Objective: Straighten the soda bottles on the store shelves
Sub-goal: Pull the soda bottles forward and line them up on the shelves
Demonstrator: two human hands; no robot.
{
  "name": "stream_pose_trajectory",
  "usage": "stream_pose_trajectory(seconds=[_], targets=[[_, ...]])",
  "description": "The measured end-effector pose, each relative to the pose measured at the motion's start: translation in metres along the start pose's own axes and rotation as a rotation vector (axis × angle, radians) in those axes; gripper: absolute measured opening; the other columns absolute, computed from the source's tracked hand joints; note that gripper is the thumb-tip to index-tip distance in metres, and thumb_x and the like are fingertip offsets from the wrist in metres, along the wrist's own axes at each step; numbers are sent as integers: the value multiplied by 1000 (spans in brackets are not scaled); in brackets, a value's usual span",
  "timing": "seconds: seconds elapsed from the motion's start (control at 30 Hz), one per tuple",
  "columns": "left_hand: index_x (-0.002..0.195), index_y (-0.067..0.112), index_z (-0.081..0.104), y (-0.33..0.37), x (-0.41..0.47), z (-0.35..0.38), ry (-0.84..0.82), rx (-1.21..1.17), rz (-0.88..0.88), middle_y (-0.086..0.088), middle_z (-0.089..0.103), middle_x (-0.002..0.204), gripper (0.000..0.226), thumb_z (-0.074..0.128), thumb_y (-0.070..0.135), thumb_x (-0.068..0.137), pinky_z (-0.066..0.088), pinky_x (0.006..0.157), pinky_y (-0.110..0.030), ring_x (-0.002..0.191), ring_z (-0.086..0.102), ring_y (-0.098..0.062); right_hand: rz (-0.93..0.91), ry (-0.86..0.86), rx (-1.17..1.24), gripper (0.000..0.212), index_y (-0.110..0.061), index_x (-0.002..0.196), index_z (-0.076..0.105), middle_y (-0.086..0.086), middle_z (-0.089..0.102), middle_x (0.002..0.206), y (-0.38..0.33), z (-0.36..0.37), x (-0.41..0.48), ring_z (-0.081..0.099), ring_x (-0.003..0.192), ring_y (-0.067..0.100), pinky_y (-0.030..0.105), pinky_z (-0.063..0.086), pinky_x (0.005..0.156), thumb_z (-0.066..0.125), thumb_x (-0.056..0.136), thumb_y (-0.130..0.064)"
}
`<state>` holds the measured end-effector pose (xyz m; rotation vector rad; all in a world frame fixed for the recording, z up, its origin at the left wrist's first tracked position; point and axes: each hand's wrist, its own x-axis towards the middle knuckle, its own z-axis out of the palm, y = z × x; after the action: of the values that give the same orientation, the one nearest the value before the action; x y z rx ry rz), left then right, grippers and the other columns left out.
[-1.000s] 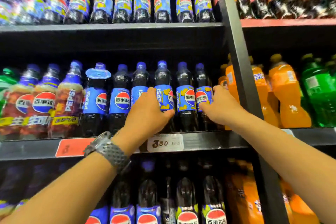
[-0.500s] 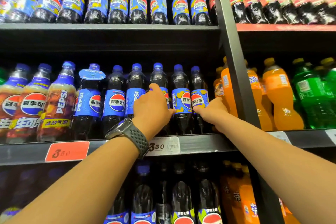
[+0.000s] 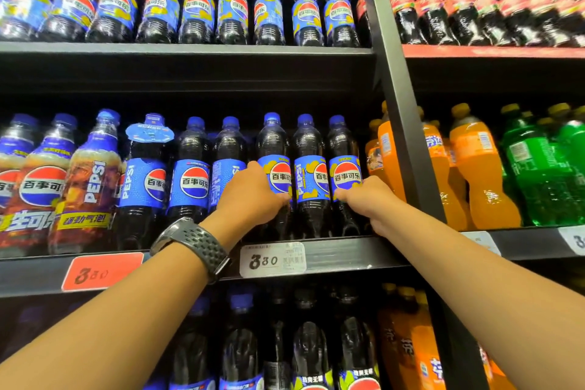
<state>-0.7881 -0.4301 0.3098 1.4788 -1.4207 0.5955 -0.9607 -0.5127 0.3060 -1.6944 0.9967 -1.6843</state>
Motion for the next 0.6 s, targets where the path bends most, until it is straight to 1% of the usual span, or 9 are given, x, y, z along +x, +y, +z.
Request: stream_pose_trajectory(seconds=[0.07, 0.13, 0.23, 0.33, 0.4, 0.43, 0.5, 0.57, 0.6], targets=[[115, 9, 47, -1, -2, -2, -14, -35, 2, -8, 61, 111, 54, 74, 38, 78, 48, 76, -35, 96, 59, -24, -6, 19, 5, 48, -5, 125, 50, 12, 60, 116, 1, 0, 0, 56, 93, 22, 31, 44, 70, 71, 84, -17], [119, 10, 48, -1, -3, -5, -24, -61, -5, -6, 62, 112, 55, 75, 37, 78, 47, 78, -33, 99, 59, -24, -17, 17, 15, 43, -6, 125, 50, 12, 60, 117, 1, -1, 1, 57, 97, 23, 33, 47, 72, 68, 87, -15], [120, 12, 48, -1, -3, -8, -41, -88, -10, -4, 62, 112, 55, 75, 36, 79, 42, 72, -28, 95, 58, -20, -23, 2, -2, 40, -6, 125, 51, 13, 59, 118, 0, -3, -1, 58, 101, 25, 33, 47, 73, 65, 88, -14], [119, 13, 48, -1, -3, -11, -44, -72, -2, -2, 62, 110, 56, 75, 38, 77, 41, 66, -24, 92, 57, -17, -75, 36, -79, 35, -8, 117, 51, 12, 59, 116, -7, -4, -5, 57, 93, 22, 31, 47, 70, 65, 87, -18], [114, 13, 47, 0, -3, -15, -22, -15, 26, -1, 62, 106, 55, 75, 42, 76, 40, 58, -22, 87, 57, -17, -279, 196, -285, 38, -11, 115, 48, 9, 55, 117, -16, -5, -5, 56, 99, 23, 34, 51, 77, 66, 85, -24], [112, 14, 46, 1, -3, -17, 10, 25, 57, -2, 62, 104, 53, 73, 43, 77, 43, 59, -24, 86, 58, -18, -437, 296, -378, 39, -12, 117, 47, 8, 53, 118, -23, -6, -3, 54, 105, 24, 35, 50, 83, 64, 84, -25], [116, 12, 45, 2, 1, -21, 98, 107, 141, -5, 60, 103, 54, 70, 45, 79, 47, 70, -33, 92, 58, -23, -749, 427, -478, 41, -13, 122, 50, 7, 52, 121, -42, -8, 3, 49, 112, 25, 34, 44, 87, 60, 85, -27], [125, 11, 45, 2, 9, -24, 183, 131, 215, -6, 58, 108, 56, 66, 42, 83, 47, 78, -37, 98, 57, -25, -900, 380, -544, 49, -13, 132, 47, 7, 50, 128, -65, -8, 15, 45, 119, 25, 35, 42, 92, 57, 87, -29], [126, 12, 45, 2, 13, -26, 221, 119, 247, -6, 58, 111, 54, 64, 39, 84, 46, 81, -36, 101, 56, -26, -883, 302, -576, 53, -13, 136, 44, 7, 50, 131, -77, -7, 23, 47, 120, 25, 36, 44, 92, 57, 87, -31]])
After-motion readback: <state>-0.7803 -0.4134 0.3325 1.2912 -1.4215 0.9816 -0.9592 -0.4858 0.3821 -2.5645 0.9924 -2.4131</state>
